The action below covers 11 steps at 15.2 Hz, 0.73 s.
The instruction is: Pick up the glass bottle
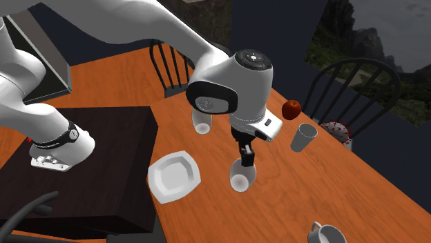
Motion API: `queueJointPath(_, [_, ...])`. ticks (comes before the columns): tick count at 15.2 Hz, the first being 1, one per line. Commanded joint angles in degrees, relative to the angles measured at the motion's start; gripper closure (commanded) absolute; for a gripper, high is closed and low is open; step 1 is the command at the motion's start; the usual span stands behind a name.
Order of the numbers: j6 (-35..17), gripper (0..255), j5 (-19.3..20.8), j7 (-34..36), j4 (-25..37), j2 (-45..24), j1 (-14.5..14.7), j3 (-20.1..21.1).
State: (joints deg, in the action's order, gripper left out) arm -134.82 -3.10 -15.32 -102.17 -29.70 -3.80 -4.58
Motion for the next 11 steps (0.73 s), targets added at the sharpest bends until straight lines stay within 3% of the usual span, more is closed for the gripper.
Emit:
queueJointPath(1, [0.3,0,-0.7,-0.7,5.5,-5.1,-0.7,0.4])
queueJointPath(11, [-3.6,0,-1.0,-0.9,5.5,-9.0,-0.9,0.7])
